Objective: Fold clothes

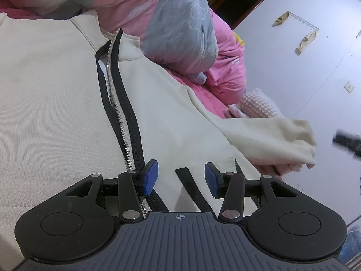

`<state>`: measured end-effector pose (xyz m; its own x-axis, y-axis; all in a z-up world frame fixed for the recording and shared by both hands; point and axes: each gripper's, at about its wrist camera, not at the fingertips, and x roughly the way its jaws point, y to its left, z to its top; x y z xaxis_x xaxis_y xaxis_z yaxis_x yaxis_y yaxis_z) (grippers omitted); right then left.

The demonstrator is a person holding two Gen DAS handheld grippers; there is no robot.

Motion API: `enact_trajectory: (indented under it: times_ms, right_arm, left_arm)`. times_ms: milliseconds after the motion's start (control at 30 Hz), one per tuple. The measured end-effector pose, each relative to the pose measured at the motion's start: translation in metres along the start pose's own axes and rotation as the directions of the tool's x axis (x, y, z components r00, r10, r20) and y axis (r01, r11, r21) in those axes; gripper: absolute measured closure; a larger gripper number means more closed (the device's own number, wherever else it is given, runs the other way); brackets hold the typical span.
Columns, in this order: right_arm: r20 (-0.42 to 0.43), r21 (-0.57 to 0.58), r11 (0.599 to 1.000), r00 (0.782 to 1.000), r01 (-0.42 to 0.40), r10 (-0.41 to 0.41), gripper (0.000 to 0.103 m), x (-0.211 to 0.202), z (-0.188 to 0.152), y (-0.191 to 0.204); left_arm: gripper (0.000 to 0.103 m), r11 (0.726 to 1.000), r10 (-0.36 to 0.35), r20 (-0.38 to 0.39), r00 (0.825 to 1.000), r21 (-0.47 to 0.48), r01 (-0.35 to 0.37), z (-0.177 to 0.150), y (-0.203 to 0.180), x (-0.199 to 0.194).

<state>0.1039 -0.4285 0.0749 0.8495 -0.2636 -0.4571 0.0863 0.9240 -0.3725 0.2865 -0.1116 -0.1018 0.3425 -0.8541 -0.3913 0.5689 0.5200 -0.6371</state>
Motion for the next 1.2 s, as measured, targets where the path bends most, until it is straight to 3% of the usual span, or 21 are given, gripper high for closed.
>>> enact_trajectory:
  times_ms: [67,200,333,467,533,567,633,700,933,1067,1133,1200]
  right_arm:
    - [0.032,-0.018,0.995,0.995,-0.099,0.099,0.029,0.031,0.022,0.016]
    - [-0.091,0.045,0.965,0.961,-0.257,0.26,0.035,0.154,0.048,0.017]
    - [-0.258,0.095,0.955,0.919,-0.283,0.298,0.043,0.257,0.041,0.019]
    - [-0.36,0.051,0.95,0.881,-0.31,0.307,0.044,0.307,0.014,0.033]
    - [-0.437,0.059,0.944,0.842,-0.323,0.316,0.051,0.324,-0.004,0.041]
    - [-0.432,0.061,0.945,0.845,-0.323,0.317,0.052,0.321,-0.009,0.043]
    - [-0.421,0.078,0.943,0.847,-0.324,0.325,0.066,0.316,-0.015,0.044]
    - [-0.408,0.037,0.955,0.868,-0.294,0.283,0.097,0.306,-0.013,0.046]
    - [-0.238,-0.087,0.983,0.961,-0.163,0.139,0.102,0.278,0.014,0.051]
    - [-0.262,-0.194,0.976,0.964,-0.098,0.045,0.102,0.303,-0.007,0.07]
    - [-0.28,-0.197,0.978,0.96,-0.065,0.007,0.102,0.318,-0.021,0.072]
    - [-0.273,-0.116,0.993,0.962,-0.02,-0.012,0.101,0.322,-0.022,0.061]
  left_arm:
    - [0.057,1.0,0.0,0.001,1.0,-0.001,0.0,0.0,0.0,0.0]
    - [0.057,1.0,-0.003,0.003,1.0,-0.002,0.003,-0.001,0.0,0.0]
    - [0.057,1.0,-0.008,0.005,1.0,-0.006,0.008,-0.001,0.001,0.0]
    - [0.057,1.0,-0.012,0.006,1.0,-0.008,0.013,-0.001,0.002,-0.001]
    - [0.057,1.0,-0.015,0.006,1.0,-0.008,0.015,-0.001,0.002,-0.001]
    - [0.057,1.0,-0.015,0.006,1.0,-0.009,0.015,-0.001,0.002,-0.001]
    - [0.057,1.0,-0.016,0.006,1.0,-0.008,0.016,-0.001,0.002,-0.002]
    - [0.057,1.0,-0.016,0.005,1.0,-0.009,0.016,-0.001,0.003,-0.003]
    - [0.057,1.0,-0.016,0.006,1.0,-0.008,0.016,-0.001,0.003,-0.003]
    - [0.057,1.0,-0.018,0.007,1.0,-0.007,0.018,-0.001,0.003,-0.004]
    - [0.057,1.0,-0.021,0.008,1.0,-0.009,0.021,-0.001,0.004,-0.004]
    - [0.057,1.0,-0.023,0.008,1.0,-0.01,0.023,-0.001,0.004,-0.005]
